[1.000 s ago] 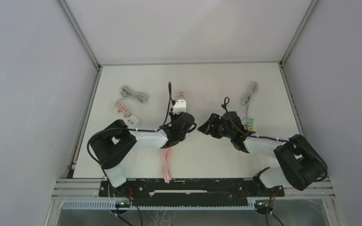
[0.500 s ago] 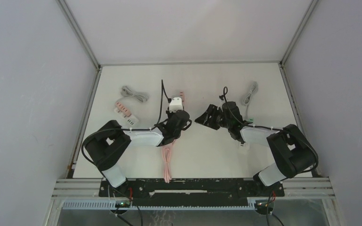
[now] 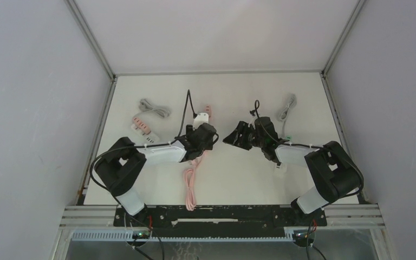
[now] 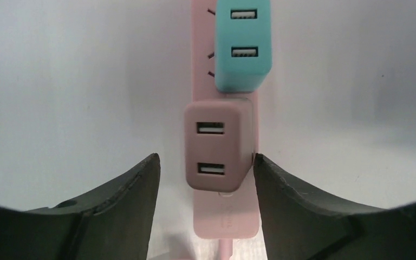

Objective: Insert the plug
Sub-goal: Insert the plug into the socket, then press the plug into the socket.

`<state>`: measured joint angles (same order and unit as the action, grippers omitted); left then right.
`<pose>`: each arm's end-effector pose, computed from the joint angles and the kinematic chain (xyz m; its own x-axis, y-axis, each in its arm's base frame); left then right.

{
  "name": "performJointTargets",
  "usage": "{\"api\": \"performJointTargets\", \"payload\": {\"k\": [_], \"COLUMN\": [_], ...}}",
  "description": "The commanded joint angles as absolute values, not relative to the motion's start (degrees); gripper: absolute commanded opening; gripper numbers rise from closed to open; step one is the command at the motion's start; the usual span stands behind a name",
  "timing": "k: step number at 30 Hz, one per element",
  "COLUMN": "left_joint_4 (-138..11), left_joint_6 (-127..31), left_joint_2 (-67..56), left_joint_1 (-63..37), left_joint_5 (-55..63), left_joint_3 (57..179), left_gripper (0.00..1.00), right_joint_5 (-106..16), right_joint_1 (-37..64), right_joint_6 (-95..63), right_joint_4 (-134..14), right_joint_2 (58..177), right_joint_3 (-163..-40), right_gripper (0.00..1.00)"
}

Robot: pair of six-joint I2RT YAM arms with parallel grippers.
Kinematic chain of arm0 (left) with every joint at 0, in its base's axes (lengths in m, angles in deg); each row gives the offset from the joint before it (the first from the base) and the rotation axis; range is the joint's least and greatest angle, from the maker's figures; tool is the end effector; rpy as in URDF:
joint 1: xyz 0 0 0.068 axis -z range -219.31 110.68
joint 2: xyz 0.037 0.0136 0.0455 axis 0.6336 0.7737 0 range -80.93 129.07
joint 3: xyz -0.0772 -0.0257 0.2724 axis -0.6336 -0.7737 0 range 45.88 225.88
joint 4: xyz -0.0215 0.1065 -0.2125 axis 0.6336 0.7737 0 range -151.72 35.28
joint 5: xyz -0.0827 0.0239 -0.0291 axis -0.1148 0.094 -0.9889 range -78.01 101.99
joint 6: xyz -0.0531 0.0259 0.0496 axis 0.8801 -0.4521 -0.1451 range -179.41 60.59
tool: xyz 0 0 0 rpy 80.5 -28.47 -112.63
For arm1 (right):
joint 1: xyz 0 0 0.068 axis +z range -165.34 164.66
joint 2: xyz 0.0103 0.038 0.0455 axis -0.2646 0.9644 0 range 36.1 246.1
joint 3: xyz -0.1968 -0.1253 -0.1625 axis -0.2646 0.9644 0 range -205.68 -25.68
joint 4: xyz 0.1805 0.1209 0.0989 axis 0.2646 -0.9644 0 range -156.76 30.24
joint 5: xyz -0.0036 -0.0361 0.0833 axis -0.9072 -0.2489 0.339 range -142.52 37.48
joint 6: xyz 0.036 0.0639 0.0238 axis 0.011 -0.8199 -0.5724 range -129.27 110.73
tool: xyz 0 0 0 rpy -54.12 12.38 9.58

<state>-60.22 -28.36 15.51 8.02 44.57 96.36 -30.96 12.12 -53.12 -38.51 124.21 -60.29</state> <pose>0.2529 -0.2222 0.1755 -0.6201 0.0315 -0.7839 0.0620 0.9980 -0.0089 0.2590 0.1620 0.1756 -0.8297 0.2949 -0.4740 -0.1801 0.6623 0.7273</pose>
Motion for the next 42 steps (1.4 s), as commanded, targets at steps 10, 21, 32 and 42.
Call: {"api": "performJointTargets", "payload": {"k": [10,21,32,42], "left_joint_4": [-46.66,-45.28,-42.01,-37.93], "left_joint_6": [-28.7,-23.88,-24.02,-25.93], "left_joint_2": [6.12,4.57,11.45,15.39], "left_joint_1": [3.6,-1.89,-3.01,-3.02], "left_joint_5": [34.18,21.41,20.5,21.37], "left_joint_3": [101.32,104.18,110.3,114.63], "left_gripper": [0.76,0.75,0.59,0.31], "right_joint_5": [-29.45,-25.86,-21.87,-20.51], "right_joint_1": [11.13,9.6,7.5,7.66], "right_joint_6": [-50.58,-52.41,-56.42,-58.14], "right_joint_4": [-37.98,-33.88,-31.25,-29.91], "right_joint_2": [122.84,125.45,135.7,141.66], "right_joint_3": [-60.77,-61.75,-70.66,-74.83], "right_gripper": [0.62,0.62,0.61,0.61]}}
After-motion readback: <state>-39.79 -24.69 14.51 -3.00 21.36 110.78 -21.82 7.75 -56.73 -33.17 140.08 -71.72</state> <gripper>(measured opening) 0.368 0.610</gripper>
